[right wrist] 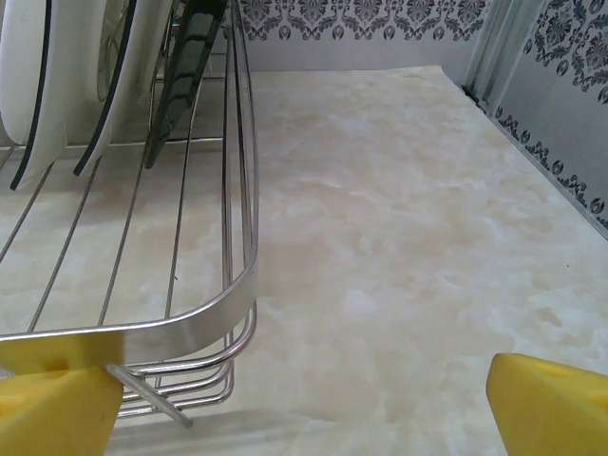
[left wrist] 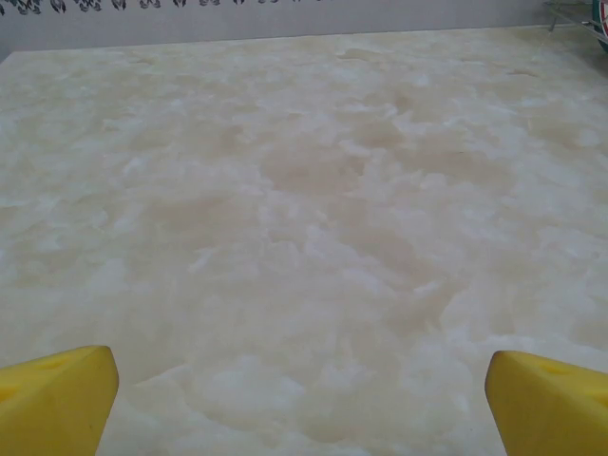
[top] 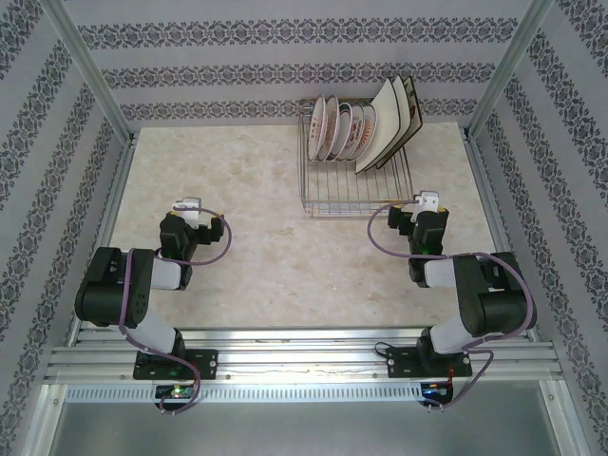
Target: Unload the plates from the dish rack
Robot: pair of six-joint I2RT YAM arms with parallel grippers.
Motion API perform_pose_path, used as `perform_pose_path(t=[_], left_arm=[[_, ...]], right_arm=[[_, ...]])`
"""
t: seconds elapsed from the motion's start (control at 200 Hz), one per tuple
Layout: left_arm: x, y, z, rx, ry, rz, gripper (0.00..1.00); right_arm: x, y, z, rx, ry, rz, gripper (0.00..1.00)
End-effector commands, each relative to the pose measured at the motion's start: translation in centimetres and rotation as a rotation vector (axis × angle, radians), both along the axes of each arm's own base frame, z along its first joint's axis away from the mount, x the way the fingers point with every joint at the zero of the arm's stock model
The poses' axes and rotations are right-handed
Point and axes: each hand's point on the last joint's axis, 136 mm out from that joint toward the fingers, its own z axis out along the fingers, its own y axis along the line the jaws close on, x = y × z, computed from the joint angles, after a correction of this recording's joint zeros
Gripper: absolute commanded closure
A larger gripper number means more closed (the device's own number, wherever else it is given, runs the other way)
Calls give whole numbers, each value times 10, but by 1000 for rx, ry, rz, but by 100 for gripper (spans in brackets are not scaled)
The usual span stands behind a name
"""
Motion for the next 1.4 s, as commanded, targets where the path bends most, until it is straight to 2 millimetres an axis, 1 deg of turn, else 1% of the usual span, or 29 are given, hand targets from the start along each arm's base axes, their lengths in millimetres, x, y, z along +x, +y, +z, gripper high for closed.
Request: perform_pose_path(t=[0.0, 0.52, 0.67, 1.039, 1.119, 1.169, 1.199, 1.209, 1.219, 1.244, 1.314, 1.349, 1.359, 1.394], left_arm=[[5, -3, 5, 3, -10, -14, 0], [6, -3, 5, 0, -8, -16, 1], [7, 2, 4, -2, 2, 16, 1], [7, 3, 5, 3, 1, 23, 0], [7, 5, 5, 5, 2, 36, 0], [7, 5, 6, 9, 2, 40, 0], [7, 5, 9, 13, 3, 42, 0], [7, 7, 10, 15, 2, 50, 0], [7, 7, 10, 18, 7, 53, 0], [8, 9, 18, 19, -1, 66, 0], [6, 13, 27, 15, 26, 97, 0], [5, 14, 31, 8, 47, 108, 0], [5, 15, 31, 6, 54, 110, 0], [4, 13, 34, -5, 71, 110, 0]], right_arm=[[2, -3, 9, -1, -37, -21, 2], [2, -3, 8, 5, -35, -14, 2], [3, -2, 8, 3, -34, -15, 2], [2, -2, 8, 4, -34, -14, 2], [2, -5, 14, 4, -51, -31, 2], [-2, -3, 15, 4, -42, -18, 2], [-1, -1, 21, 1, -68, -8, 2], [-6, 0, 16, -3, -59, -3, 2], [-8, 0, 16, -7, -65, -1, 2], [-10, 0, 20, -19, -81, -13, 2], [-15, -1, 31, -62, -56, -51, 2], [-23, -2, 28, -66, -11, -60, 2], [-20, -2, 36, -64, -15, -67, 2], [-23, -5, 42, -55, 1, -87, 2]])
